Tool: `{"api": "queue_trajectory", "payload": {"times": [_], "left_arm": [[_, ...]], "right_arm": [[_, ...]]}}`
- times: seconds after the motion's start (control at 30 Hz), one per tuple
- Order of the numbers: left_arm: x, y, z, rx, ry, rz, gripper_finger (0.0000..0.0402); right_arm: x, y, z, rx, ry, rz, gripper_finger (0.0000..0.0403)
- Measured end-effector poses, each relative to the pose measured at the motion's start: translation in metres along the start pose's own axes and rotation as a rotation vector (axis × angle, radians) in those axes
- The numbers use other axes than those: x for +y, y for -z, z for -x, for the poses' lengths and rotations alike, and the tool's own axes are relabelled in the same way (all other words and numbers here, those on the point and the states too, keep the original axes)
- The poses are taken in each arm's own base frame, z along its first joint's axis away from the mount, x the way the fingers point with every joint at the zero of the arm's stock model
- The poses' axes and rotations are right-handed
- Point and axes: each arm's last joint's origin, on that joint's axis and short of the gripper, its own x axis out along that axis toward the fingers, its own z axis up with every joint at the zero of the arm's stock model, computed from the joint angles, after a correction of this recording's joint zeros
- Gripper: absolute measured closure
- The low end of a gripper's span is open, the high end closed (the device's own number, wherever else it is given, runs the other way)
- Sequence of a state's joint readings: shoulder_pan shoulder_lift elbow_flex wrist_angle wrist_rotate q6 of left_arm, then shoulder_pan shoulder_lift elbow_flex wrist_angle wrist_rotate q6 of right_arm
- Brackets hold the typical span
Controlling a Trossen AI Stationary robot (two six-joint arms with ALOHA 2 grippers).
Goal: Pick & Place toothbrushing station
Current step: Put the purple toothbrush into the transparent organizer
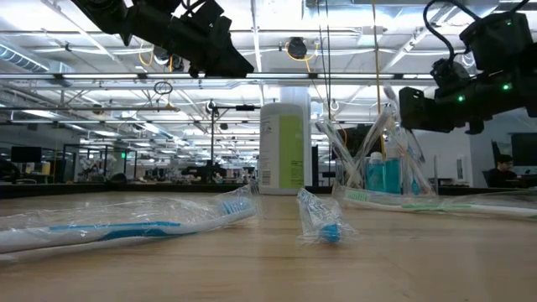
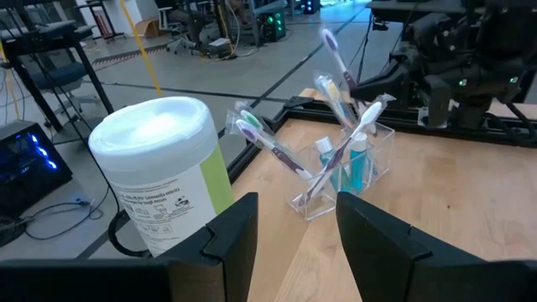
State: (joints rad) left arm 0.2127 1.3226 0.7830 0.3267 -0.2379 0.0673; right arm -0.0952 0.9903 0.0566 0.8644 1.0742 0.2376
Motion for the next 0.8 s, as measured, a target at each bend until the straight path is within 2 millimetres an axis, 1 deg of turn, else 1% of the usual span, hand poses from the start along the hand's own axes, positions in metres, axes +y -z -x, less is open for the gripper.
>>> {"api": "queue_trajectory", "payload": {"times": [0.23, 0.53, 0.8], "left_arm": [[0.0, -0.001, 0.0, -0.005, 0.0, 0.0, 0.0234], [0.0, -0.002, 0.0, -0.015, -0.001, 0.003, 0.0233], [0.0, -0.001, 0.0, -0.015, -0.001, 0.01, 0.0234]], "right_arm": [[0.0, 0.006, -0.002, 0.014, 0.035, 0.029, 0.0388], [0.0, 0.013, -0.003, 0.043, 0.039, 0.057, 0.0387], [-0.002, 0.018, -0.004, 0.078, 0.028, 0.044, 0.0387]]}}
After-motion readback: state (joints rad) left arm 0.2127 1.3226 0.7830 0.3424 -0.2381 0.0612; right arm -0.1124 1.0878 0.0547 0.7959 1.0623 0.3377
